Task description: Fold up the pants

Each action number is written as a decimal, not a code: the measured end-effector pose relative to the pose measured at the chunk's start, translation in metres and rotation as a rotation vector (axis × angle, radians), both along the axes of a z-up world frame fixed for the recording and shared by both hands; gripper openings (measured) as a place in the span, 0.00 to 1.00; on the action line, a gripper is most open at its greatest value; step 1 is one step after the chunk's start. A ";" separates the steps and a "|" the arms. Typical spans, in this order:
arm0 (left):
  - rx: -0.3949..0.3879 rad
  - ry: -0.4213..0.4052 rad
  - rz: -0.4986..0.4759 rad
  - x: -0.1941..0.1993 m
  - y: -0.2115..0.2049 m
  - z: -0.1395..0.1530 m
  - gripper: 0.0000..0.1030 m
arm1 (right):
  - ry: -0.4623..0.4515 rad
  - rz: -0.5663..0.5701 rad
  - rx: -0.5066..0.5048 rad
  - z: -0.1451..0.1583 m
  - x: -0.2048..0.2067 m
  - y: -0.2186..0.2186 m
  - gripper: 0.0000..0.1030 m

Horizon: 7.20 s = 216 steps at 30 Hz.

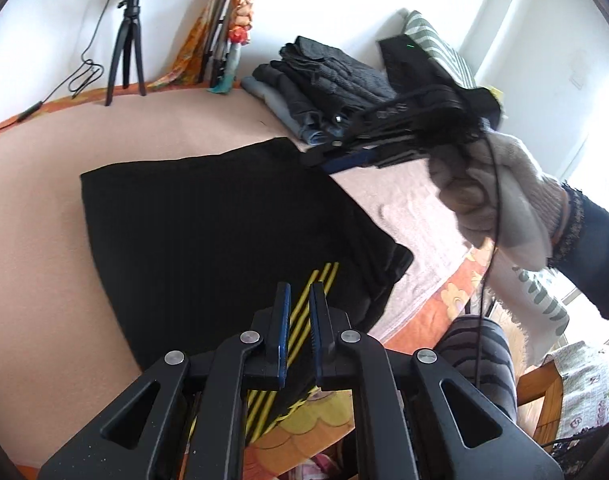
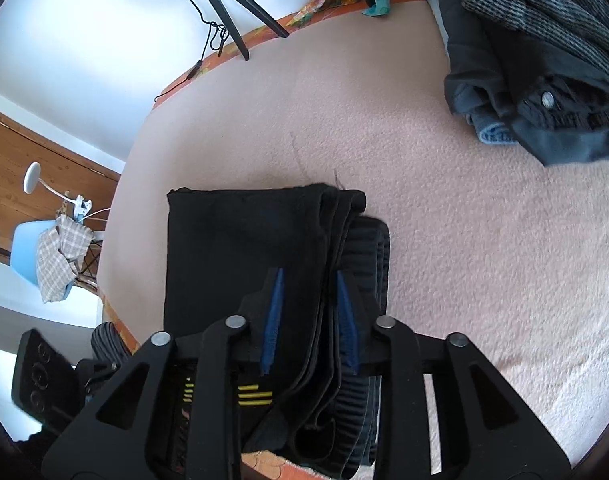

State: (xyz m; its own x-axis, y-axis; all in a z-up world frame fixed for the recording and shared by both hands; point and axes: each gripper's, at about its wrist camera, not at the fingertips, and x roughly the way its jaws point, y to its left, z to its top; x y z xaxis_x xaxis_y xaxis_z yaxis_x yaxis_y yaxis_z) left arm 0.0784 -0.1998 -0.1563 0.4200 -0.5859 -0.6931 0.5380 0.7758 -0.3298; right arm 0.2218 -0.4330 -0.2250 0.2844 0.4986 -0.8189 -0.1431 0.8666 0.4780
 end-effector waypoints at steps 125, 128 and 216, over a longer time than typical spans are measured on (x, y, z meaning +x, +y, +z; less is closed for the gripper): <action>-0.123 0.190 0.284 0.139 0.083 -0.062 0.34 | -0.083 -0.045 0.197 -0.043 0.012 -0.025 0.50; -0.156 0.188 0.295 0.144 0.084 -0.064 0.32 | -0.087 -0.049 0.238 -0.045 0.019 -0.022 0.46; 0.007 -0.332 0.062 0.327 -0.240 0.130 0.45 | -0.554 -0.590 -0.233 0.154 0.138 -0.291 0.65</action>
State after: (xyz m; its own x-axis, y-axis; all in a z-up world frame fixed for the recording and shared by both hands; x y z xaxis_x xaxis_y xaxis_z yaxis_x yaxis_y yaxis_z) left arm 0.4055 -0.4395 -0.0266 0.6581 -0.5480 -0.5163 0.5667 0.8120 -0.1396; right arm 0.3597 -0.7242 -0.0710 0.8363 -0.0227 -0.5478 0.2034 0.9407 0.2715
